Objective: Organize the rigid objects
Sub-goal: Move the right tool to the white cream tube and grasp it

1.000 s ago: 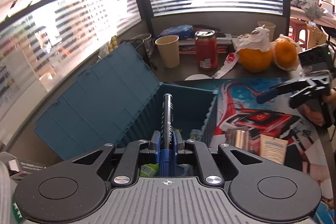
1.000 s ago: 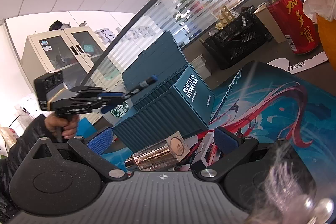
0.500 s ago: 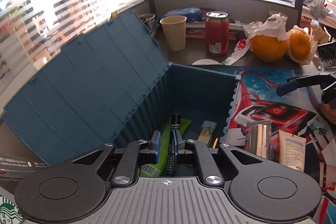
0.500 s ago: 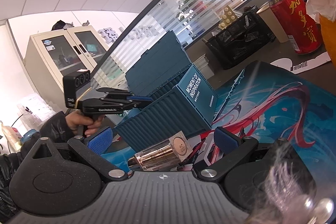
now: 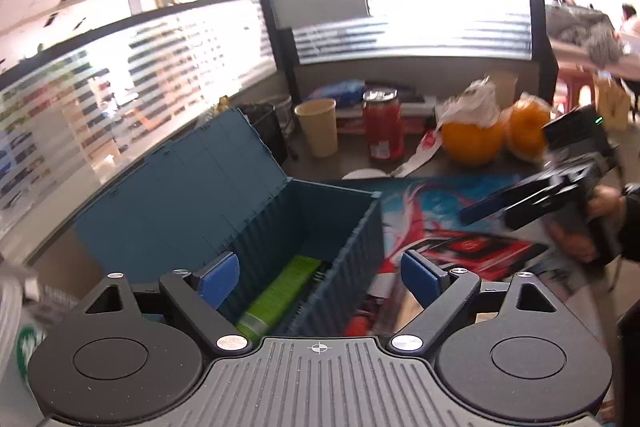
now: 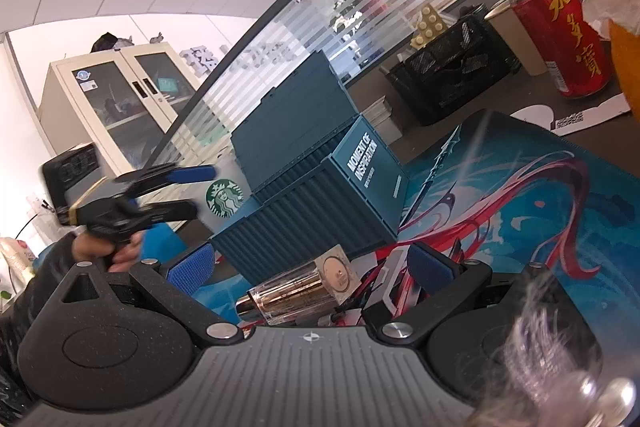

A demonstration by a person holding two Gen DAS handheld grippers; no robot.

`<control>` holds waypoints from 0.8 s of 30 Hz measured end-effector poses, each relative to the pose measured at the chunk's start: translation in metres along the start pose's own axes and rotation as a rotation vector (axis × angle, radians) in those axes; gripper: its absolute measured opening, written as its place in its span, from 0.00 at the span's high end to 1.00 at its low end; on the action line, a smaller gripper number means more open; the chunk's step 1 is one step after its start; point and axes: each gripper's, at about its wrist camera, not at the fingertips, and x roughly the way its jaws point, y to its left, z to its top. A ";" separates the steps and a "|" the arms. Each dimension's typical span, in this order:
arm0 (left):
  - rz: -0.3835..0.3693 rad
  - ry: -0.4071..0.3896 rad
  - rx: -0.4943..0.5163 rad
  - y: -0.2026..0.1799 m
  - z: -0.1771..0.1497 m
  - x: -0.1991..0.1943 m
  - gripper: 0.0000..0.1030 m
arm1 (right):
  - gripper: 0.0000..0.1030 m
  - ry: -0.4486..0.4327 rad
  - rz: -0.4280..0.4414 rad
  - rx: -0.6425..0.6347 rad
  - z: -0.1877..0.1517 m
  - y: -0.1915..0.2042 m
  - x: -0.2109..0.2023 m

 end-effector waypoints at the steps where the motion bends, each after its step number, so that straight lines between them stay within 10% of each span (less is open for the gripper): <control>1: 0.016 -0.008 -0.026 -0.003 -0.005 -0.009 0.11 | 0.00 0.018 0.012 -0.014 0.000 0.002 0.002; 13: 0.312 0.034 -0.348 -0.028 -0.091 -0.070 0.04 | 0.02 0.415 0.073 -0.754 -0.020 0.089 0.039; 17: 0.420 0.051 -0.442 -0.034 -0.117 -0.079 0.04 | 0.46 0.575 0.028 -0.908 -0.031 0.096 0.064; 24: 0.463 0.003 -0.557 -0.034 -0.147 -0.089 0.04 | 0.43 0.689 0.010 -0.988 -0.033 0.099 0.088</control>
